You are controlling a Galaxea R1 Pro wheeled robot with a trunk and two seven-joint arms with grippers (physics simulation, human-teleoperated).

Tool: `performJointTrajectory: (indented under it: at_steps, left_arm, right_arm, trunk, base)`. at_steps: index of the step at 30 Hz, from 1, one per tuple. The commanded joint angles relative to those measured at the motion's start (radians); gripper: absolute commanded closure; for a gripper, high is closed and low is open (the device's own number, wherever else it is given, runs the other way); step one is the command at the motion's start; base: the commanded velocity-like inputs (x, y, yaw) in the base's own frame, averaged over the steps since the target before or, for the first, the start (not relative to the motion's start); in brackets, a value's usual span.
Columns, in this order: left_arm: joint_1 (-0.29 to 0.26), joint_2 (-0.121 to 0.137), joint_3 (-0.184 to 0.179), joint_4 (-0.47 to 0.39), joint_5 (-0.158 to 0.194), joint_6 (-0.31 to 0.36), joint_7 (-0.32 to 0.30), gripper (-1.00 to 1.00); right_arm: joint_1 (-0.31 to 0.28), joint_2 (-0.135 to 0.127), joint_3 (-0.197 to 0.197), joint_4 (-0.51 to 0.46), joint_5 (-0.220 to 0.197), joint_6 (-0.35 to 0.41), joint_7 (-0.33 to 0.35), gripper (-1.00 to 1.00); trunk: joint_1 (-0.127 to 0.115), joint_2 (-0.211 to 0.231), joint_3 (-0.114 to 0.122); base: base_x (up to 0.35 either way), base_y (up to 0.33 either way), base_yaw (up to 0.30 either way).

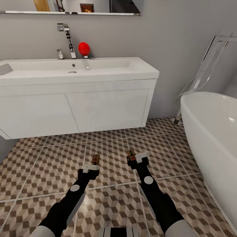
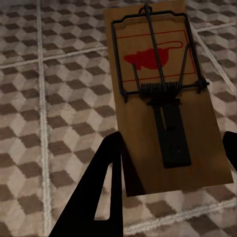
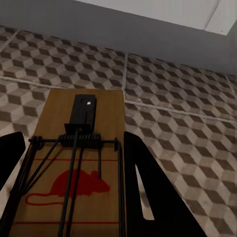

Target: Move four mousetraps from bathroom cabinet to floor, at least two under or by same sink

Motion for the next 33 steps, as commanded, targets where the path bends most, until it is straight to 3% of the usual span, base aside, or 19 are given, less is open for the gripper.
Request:
performJointTrajectory:
  at_steps: [1,15,23,33]
  left_arm:
    - [-0.001,0.002,-0.006,-0.004,0.009,0.005,0.01,1.0]
    - [-0.001,0.002,-0.007,-0.033,0.009,0.005,0.011,1.0]
    - [-0.001,0.004,-0.008,-0.096,0.009,0.007,0.011,1.0]
    - [-0.001,0.004,-0.008,-0.104,0.009,0.007,0.011,1.0]
  right_arm:
    - [0.0,0.0,0.002,-0.002,0.009,0.008,-0.007,1.0]
    - [0.0,0.001,0.001,-0.023,0.009,0.01,-0.007,1.0]
    - [0.0,0.001,0.001,-0.024,0.009,0.01,-0.007,1.0]
    - [0.0,0.001,0.001,-0.024,0.009,0.008,-0.007,1.0]
  trunk:
    - [0.0,-0.001,-0.005]
    - [0.007,-0.004,-0.06]
    - [0.01,-0.006,-0.101]
    - [0.015,-0.008,-0.155]
  base:
    - [0.0,0.0,0.0]
    - [0.0,0.0,0.0]
    - [0.0,0.0,0.0]
    - [0.0,0.0,0.0]
